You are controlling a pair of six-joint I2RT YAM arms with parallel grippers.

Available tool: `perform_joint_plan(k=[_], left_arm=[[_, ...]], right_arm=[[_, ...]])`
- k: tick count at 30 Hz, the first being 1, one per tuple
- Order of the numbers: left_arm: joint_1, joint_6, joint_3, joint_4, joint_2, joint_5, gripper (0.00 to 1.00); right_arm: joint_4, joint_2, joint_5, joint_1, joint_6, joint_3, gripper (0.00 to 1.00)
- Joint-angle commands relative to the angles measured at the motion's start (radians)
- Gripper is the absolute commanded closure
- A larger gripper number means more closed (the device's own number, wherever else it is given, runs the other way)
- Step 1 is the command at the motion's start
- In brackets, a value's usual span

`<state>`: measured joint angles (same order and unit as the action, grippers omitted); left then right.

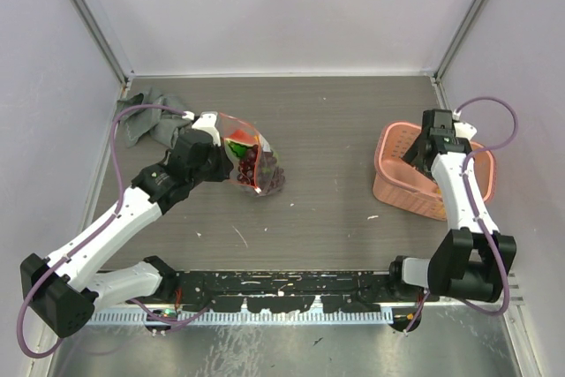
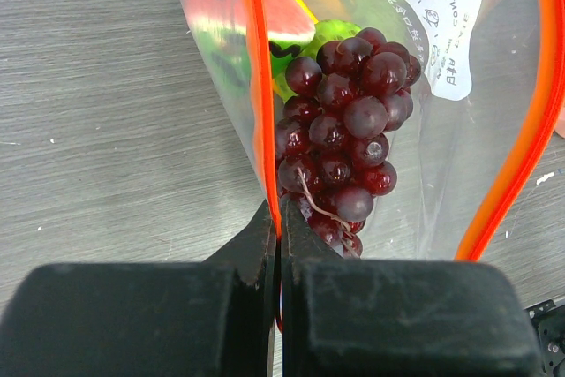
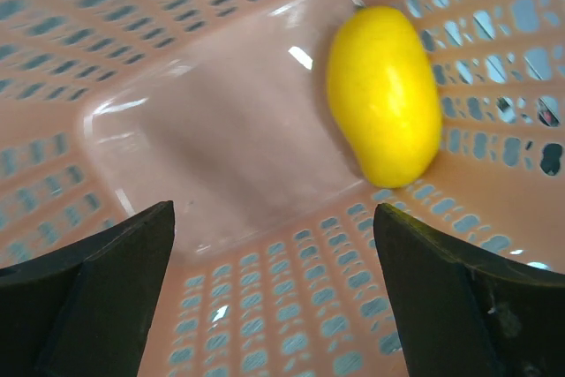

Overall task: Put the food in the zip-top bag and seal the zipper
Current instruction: Pick up the fake fruit from the bin.

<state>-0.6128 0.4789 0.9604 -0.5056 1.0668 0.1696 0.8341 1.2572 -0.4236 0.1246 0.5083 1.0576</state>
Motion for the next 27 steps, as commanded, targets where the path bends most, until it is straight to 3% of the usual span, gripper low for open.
perform_joint_plan(k=[1,15,27], left_arm=[[0.005,-0.017,0.009,0.076,-0.012,0.002,1.0],[0.005,-0.02,0.011,0.071,-0.018,-0.001,1.0],[0.005,-0.021,0.006,0.071,-0.028,0.002,1.0]], right_arm=[[-0.027,0.035,-0.112,0.057,0.083,-0.021,0.0],[-0.165,0.089,-0.182,0.188,0.151,-0.139,0.0],[-0.299,0.189,-0.013,0.248,0.109,-0.21,0.0]])
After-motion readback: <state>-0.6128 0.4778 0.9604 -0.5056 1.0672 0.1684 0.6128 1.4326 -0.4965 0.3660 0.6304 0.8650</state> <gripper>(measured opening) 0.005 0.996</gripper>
